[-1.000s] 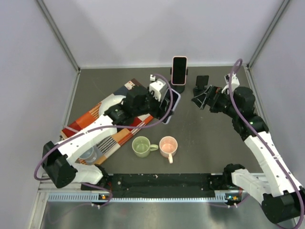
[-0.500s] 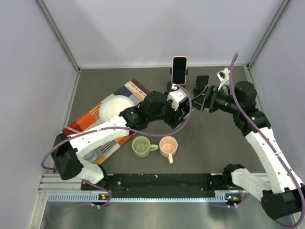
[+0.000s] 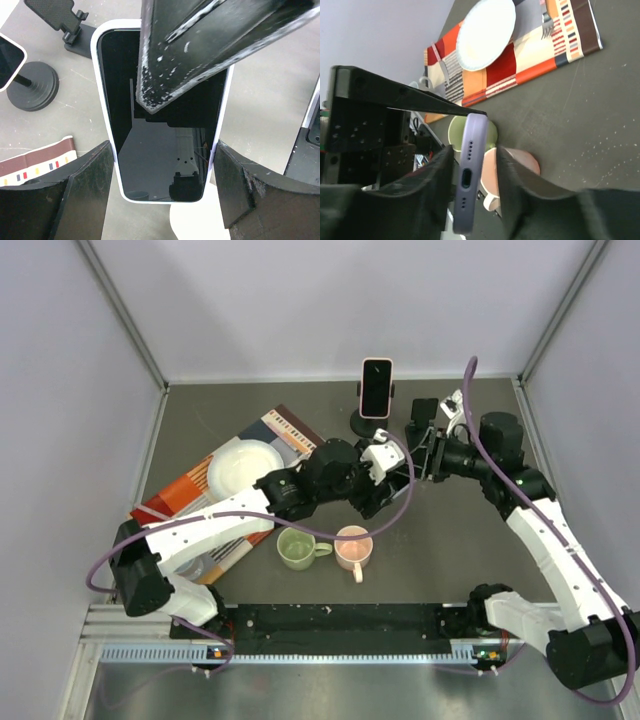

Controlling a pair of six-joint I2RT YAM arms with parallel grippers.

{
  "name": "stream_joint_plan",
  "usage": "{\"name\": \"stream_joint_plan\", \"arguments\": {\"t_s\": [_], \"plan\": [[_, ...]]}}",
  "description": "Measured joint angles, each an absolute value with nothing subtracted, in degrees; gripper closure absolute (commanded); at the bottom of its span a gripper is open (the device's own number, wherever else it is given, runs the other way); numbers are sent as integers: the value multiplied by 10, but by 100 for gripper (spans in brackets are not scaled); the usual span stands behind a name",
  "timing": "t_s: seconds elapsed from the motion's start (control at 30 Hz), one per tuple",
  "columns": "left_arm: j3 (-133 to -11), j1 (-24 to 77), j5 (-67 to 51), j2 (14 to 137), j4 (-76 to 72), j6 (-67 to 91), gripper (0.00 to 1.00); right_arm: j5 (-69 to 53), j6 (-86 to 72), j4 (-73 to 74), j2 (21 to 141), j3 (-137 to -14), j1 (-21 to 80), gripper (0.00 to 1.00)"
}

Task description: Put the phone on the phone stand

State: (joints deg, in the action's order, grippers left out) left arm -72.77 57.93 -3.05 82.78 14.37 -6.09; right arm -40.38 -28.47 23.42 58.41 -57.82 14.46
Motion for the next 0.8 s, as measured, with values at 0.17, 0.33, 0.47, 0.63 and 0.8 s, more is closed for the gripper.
{"name": "stream_joint_plan", "arguments": {"t_s": [0.17, 0.33, 0.47, 0.63, 0.8], "plan": [[-734, 591, -16, 832, 152, -78, 100, -416, -285, 231, 586, -561, 145, 99], [-747, 597, 7, 842, 171, -91, 87, -407, -303, 219, 587, -544, 143, 100], [-758, 597, 13, 849, 191, -93, 47, -407, -324, 187, 582, -523, 143, 100], [-758, 597, 14, 847, 203, -93, 19, -401, -369, 130, 560, -478, 143, 100], [-750, 590, 9, 818, 186, -64, 1, -371, -416, 90, 523, -446, 145, 100]]}}
